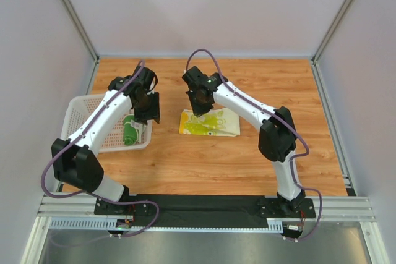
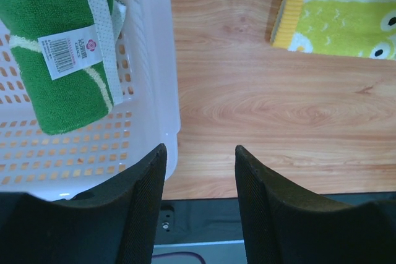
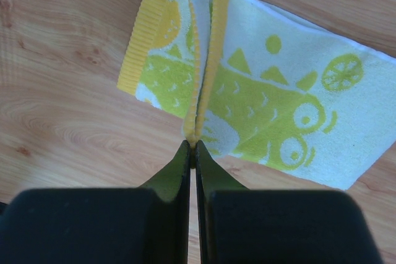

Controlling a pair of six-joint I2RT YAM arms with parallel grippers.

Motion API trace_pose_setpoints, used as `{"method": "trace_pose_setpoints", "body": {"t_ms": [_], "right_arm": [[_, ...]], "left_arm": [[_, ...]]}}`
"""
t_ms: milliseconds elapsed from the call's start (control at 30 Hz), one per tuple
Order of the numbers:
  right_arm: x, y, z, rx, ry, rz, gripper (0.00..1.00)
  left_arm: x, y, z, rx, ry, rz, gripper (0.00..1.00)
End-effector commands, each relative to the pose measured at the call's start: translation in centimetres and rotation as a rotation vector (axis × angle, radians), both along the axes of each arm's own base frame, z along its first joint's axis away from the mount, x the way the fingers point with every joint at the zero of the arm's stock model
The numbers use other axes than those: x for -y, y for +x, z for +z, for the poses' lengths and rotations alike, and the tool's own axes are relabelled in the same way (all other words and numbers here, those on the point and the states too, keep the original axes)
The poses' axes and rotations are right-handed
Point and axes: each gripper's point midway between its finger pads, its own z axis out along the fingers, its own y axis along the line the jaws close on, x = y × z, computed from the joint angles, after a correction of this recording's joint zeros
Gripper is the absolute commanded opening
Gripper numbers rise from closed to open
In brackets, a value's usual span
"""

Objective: Roll the towels
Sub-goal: Fold the towel

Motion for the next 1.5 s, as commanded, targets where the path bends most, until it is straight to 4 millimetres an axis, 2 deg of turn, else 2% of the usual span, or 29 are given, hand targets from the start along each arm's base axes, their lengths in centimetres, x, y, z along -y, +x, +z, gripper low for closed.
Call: {"method": "trace_pose_setpoints", "body": {"t_ms": [0,433,533,600,667,700,800,900,933,967,1067,1133,1167,1200,1233,1267,1300,1333,1367,1400,1433,1467], "right_arm": [[-1.8,0.4,0.0,0.016,0.016,0.041,0.0],[-3.7,-1.2,-4.4,-0.065,-0.017,0.098,0.01],[-4.1,-1.4,-5.5,-0.088,-0.018,0.099,0.12],[-4.6,-1.9,-6.0,-0.12,0.001,0.111,0.25],[-4.8,-1.8,-5.9,-0.121,0.008,0.114,0.33],[-4.8,-1.7,-5.8,-0.119,0.011,0.111,0.41],[-5.1,-1.5,-4.6,-0.102,0.024,0.12,0.51],[-5.2,-0.8,-2.5,-0.057,0.039,0.12,0.58],[-5.0,-0.7,-0.9,-0.03,0.056,0.122,0.59],[-4.9,-0.7,-0.3,-0.017,0.062,0.124,0.62],[-3.5,-0.3,2.3,0.012,0.092,0.095,0.66],[-2.1,-0.6,2.0,-0.022,0.1,0.058,0.67],[-1.3,-0.6,3.2,-0.015,0.122,0.039,0.67],[-0.1,0.0,3.3,-0.019,0.134,0.0,0.66],[1.3,-0.7,2.0,-0.056,0.118,-0.02,0.66],[2.8,-0.2,2.9,-0.042,0.135,-0.055,0.66],[3.7,-0.2,2.6,-0.044,0.134,-0.075,0.65],[5.1,-0.9,1.1,-0.084,0.115,-0.1,0.65],[6.7,-0.6,1.2,-0.089,0.123,-0.138,0.64],[7.5,-0.6,0.9,-0.099,0.13,-0.162,0.63],[8.5,-1.4,-0.5,-0.143,0.119,-0.186,0.62],[9.9,-1.0,-0.8,-0.154,0.125,-0.225,0.61]], "left_arm": [[-0.5,-0.1,0.9,0.034,0.0,0.007,0.55],[-0.6,-0.2,0.6,0.028,0.003,0.006,0.55],[-0.6,-0.2,0.6,0.028,0.004,0.004,0.55],[-0.6,-0.3,0.5,0.027,0.006,0.003,0.55],[-0.6,-0.2,0.5,0.028,0.007,0.002,0.55],[-0.6,-0.2,0.5,0.028,0.007,0.002,0.55],[-0.6,-0.2,0.4,0.028,0.008,0.002,0.55],[-0.5,0.0,0.2,0.031,0.004,-0.002,0.55],[-0.5,0.0,0.2,0.031,0.003,-0.004,0.55],[-0.4,0.2,0.3,0.037,0.001,-0.006,0.55],[0.0,0.7,0.4,0.044,-0.015,-0.014,0.55],[0.2,1.1,0.2,0.041,-0.013,-0.02,0.54],[0.6,1.3,0.4,0.044,-0.034,-0.027,0.54],[0.9,1.6,0.2,0.038,-0.043,-0.034,0.54],[1.1,1.8,0.2,0.038,-0.049,-0.041,0.54],[1.6,2.1,0.1,0.035,-0.062,-0.051,0.54],[2.0,2.5,0.2,0.044,-0.074,-0.061,0.54],[2.3,2.7,0.1,0.042,-0.08,-0.075,0.54],[2.7,3.1,0.3,0.05,-0.09,-0.088,0.54],[3.6,3.4,-0.1,0.039,-0.105,-0.11,0.54],[4.1,3.6,-0.3,0.037,-0.11,-0.133,0.54],[4.8,4.1,0.1,0.046,-0.121,-0.15,0.54]]}}
